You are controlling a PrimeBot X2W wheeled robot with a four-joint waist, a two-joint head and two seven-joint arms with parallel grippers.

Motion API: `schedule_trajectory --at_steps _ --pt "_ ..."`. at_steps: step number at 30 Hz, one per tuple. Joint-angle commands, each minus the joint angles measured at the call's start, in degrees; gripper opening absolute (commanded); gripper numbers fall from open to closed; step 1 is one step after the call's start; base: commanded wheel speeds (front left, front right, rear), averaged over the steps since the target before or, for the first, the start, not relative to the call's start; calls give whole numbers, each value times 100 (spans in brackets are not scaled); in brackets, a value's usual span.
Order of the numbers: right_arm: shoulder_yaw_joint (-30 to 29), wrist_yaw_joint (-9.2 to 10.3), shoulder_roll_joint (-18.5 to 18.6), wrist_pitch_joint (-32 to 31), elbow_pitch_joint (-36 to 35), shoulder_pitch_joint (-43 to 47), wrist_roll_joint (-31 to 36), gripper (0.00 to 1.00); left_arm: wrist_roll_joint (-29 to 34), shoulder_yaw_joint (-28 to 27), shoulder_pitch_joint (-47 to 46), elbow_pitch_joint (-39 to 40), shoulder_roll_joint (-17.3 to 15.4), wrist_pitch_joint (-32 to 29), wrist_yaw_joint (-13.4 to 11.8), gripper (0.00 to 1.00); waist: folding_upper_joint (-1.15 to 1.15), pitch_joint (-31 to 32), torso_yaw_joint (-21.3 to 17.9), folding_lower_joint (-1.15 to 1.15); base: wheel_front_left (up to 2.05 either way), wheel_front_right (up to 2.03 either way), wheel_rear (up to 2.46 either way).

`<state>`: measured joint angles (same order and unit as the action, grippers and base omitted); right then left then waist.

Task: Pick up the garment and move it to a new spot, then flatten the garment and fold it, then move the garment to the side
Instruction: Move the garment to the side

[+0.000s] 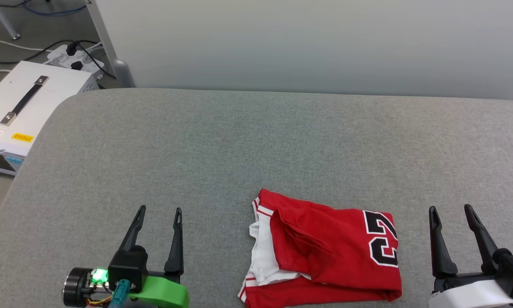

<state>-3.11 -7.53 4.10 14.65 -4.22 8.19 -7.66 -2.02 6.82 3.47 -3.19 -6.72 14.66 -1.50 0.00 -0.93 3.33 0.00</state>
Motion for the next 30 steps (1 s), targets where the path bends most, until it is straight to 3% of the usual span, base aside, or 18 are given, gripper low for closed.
schedule_trajectory --at_steps 1,8,11,14,17,23,30 --pt "-10 4 -13 34 29 54 83 100 -6 -22 93 -7 33 34 21 100 0 3 1 0 0 0 0" --pt "-175 4 178 34 27 -169 166 100 3 -45 100 -33 39 34 15 100 0 -9 9 0 0 0 0" --pt "-141 4 683 -7 226 -678 -145 100 3 -48 53 -66 49 34 30 100 0 -64 31 0 0 0 0" --pt "100 4 1174 -440 422 -1080 -751 100 6 -45 11 -85 57 34 39 100 0 -119 52 0 0 0 0" --pt "522 4 1761 -1404 535 -1463 -1561 100 8 -37 -21 -105 73 34 45 100 0 -192 62 0 0 0 0" --pt "1077 4 2481 -3591 551 -1858 -3329 100 7 -31 -107 -118 99 34 59 100 0 -358 108 0 0 0 0" --pt "1411 4 2728 -5411 815 -1806 -4711 100 25 24 -243 -152 137 34 96 100 0 -542 243 0 0 0 0"
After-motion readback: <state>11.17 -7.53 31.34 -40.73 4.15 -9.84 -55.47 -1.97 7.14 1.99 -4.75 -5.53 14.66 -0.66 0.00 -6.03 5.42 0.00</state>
